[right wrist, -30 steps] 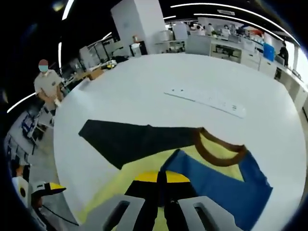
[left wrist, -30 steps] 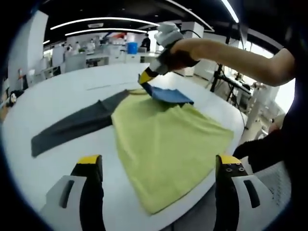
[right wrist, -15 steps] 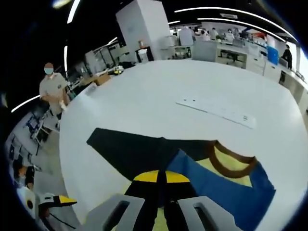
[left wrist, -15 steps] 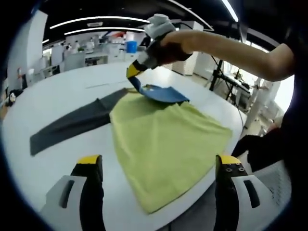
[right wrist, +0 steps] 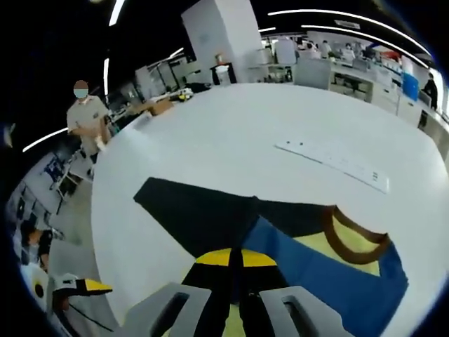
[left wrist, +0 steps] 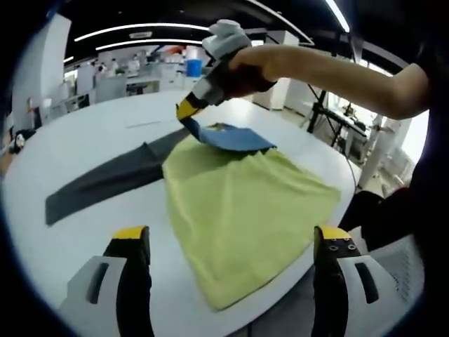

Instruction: Fold the garment on the visible template until the final outline fits inside the template.

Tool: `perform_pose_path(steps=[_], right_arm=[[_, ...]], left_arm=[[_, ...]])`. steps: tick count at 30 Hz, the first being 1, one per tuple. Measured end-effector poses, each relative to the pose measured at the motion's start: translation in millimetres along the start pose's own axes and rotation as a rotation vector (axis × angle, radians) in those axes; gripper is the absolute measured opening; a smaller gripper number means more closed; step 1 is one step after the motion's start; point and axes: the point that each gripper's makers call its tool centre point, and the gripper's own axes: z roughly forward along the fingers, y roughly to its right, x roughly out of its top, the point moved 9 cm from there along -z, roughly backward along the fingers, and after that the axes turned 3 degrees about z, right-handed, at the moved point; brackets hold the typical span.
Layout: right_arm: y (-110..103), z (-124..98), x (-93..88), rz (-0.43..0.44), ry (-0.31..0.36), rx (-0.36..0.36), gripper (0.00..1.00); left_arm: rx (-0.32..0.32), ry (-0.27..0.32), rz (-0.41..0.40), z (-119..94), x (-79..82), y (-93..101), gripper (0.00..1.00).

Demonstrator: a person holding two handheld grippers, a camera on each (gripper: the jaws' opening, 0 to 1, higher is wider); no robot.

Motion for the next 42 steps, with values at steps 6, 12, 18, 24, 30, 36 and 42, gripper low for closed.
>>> perform_pose_path(steps=[6,12,18,24,30,36,42], right_arm=[[4.1,11.3,-10.3,0.006,-0.043,-0.014,0.0],[2.2,20.8,-13.9,0.055,-0.027,0.003,0.0],[0.6,20.5,-13.0,0.035,-0.017,0.026,0.0],[12.0,7.3,-14.7,-0.008,-0.019,-0.002,0.18],[27.0,-10.4,-21.7,-0.052,-0.019,-0.056,0.45],[39.0,-26.3,-32.9,-0.062,-0.008,-0.078,0.6],[55.5,-38.6,-43.7,-0.037,-0.014,-0.088,0.67]], left_arm=[[0.005,0.017,-0.006,-1.9,1.7,-0.9,0.94],[0.014,0.007,-0.006,-4.7,-0.9,-2.8,0.94],[0.017,0.021,-0.01,-5.5,0.5,-2.9,0.94],[0.017,0.026,0.0,-4.7,4.6,-4.4,0.95],[0.025,0.032,0.012,-4.4,9.2,-6.3,0.98],[0.035,0.03,0.019,-5.7,10.3,-9.3,0.99],[0.044,0.025,0.022,-8.5,9.8,-11.3,0.99]])
